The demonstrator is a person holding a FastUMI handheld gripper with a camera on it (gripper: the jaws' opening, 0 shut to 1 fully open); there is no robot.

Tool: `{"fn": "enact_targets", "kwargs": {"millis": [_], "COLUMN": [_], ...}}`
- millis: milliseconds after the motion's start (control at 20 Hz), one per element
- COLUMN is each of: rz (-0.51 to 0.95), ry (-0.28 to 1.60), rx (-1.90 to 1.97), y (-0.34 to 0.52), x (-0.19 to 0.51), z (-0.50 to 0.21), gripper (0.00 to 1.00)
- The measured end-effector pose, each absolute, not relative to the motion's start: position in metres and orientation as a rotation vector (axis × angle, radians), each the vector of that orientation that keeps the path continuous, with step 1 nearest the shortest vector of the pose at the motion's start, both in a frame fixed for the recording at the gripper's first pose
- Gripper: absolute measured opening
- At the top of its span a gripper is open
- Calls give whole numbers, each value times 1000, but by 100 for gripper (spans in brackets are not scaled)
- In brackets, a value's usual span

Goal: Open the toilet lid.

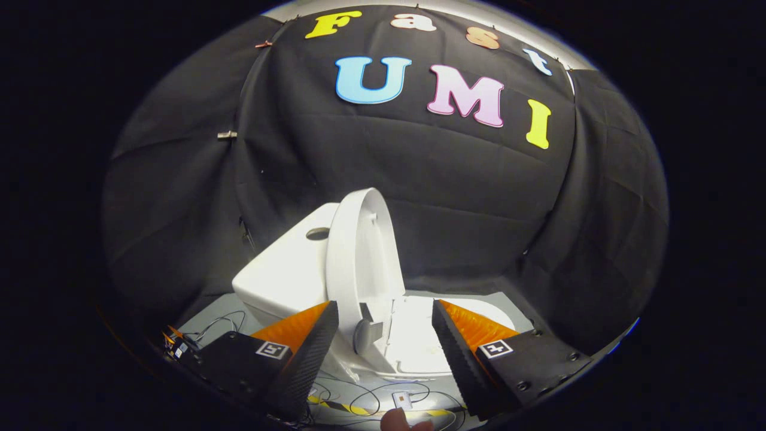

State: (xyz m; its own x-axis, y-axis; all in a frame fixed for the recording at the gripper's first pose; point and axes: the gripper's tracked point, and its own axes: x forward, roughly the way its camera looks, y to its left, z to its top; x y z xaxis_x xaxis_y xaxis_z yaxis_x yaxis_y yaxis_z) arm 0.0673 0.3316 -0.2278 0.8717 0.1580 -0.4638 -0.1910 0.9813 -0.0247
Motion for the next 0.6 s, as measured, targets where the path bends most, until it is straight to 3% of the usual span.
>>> {"fn": "enact_targets", "kwargs": {"millis": [600], "rz": [138], "ry": [302], "rx": [-30], "y": [268], "x": [88], "z": [-108], "gripper": [99]}}
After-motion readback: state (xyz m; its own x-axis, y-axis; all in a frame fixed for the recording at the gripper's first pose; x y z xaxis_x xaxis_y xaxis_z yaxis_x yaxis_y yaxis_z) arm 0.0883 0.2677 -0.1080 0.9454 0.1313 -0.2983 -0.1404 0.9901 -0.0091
